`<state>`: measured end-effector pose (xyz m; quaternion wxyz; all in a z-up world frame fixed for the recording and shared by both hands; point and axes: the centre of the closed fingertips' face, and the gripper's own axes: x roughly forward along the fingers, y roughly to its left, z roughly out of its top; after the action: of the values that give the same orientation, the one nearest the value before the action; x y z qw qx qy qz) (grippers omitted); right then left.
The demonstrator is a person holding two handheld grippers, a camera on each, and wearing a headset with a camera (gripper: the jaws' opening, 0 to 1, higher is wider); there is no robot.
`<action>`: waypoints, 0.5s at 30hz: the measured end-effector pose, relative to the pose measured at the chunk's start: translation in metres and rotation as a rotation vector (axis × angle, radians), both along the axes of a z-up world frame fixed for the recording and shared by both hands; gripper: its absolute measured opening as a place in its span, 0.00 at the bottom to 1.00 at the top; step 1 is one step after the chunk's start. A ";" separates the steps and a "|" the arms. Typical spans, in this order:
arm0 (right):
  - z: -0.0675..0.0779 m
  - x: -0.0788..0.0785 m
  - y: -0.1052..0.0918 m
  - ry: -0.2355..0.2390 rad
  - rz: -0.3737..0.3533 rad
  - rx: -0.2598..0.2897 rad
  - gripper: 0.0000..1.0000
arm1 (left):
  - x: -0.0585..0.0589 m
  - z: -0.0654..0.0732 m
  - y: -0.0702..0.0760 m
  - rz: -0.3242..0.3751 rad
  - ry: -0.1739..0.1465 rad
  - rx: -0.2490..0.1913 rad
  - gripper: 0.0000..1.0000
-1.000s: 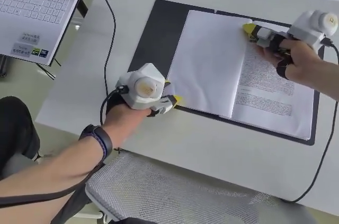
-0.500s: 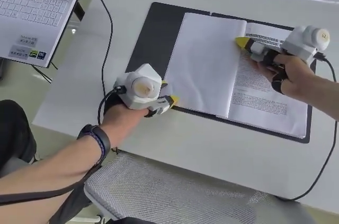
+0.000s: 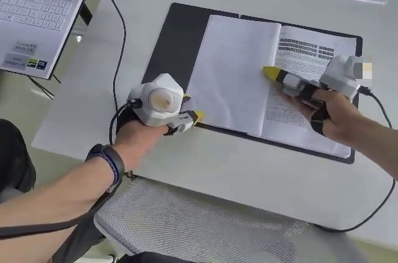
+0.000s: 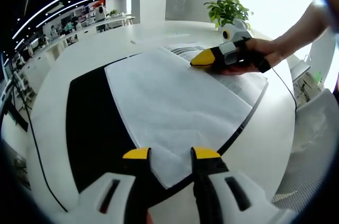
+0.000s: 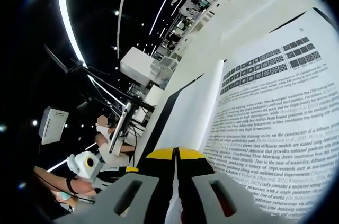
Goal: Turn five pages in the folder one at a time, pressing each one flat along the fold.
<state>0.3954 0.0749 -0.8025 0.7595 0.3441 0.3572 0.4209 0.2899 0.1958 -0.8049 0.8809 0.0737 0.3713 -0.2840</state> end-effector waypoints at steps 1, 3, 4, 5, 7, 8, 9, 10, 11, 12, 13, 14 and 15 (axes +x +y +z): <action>0.000 -0.004 0.000 0.000 0.006 -0.001 0.00 | 0.000 0.000 0.000 0.000 0.000 0.000 0.29; 0.000 -0.015 0.000 -0.003 0.024 -0.007 0.00 | 0.001 -0.001 0.001 -0.001 -0.001 0.001 0.29; 0.000 -0.019 0.000 -0.002 0.027 -0.007 0.00 | 0.001 -0.001 0.001 -0.001 -0.001 0.001 0.28; 0.000 -0.025 0.000 -0.002 0.033 -0.006 0.00 | 0.001 -0.001 0.001 -0.001 -0.002 0.000 0.28; 0.002 -0.037 0.002 -0.001 0.045 -0.006 0.00 | 0.001 -0.002 0.001 -0.001 -0.002 0.000 0.28; 0.003 -0.042 0.003 -0.001 0.050 -0.008 0.00 | 0.001 -0.002 0.001 -0.001 -0.002 0.000 0.28; 0.004 -0.047 0.004 -0.002 0.056 -0.010 0.00 | 0.001 -0.002 0.001 -0.001 -0.002 0.001 0.28; 0.006 -0.053 0.005 -0.002 0.061 -0.011 0.00 | 0.001 -0.002 0.001 -0.002 -0.002 0.001 0.28; 0.007 -0.058 0.006 -0.001 0.065 -0.012 0.00 | 0.001 -0.002 0.001 -0.002 -0.002 0.001 0.28; 0.008 -0.064 0.007 0.001 0.070 -0.011 0.00 | 0.001 -0.002 0.002 -0.002 -0.003 0.000 0.28; 0.009 -0.068 0.008 0.001 0.075 -0.012 0.00 | 0.001 -0.002 0.002 -0.002 -0.004 0.000 0.28; 0.010 -0.072 0.008 0.002 0.079 -0.013 0.00 | 0.001 -0.001 0.002 -0.002 -0.004 -0.001 0.28; 0.011 -0.077 0.009 0.003 0.084 -0.014 0.00 | 0.001 -0.001 0.002 -0.002 -0.004 -0.001 0.28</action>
<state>0.3179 0.0836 -0.7911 0.7430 0.3243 0.3752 0.4495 0.2908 0.1977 -0.8062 0.8814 0.0740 0.3694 -0.2849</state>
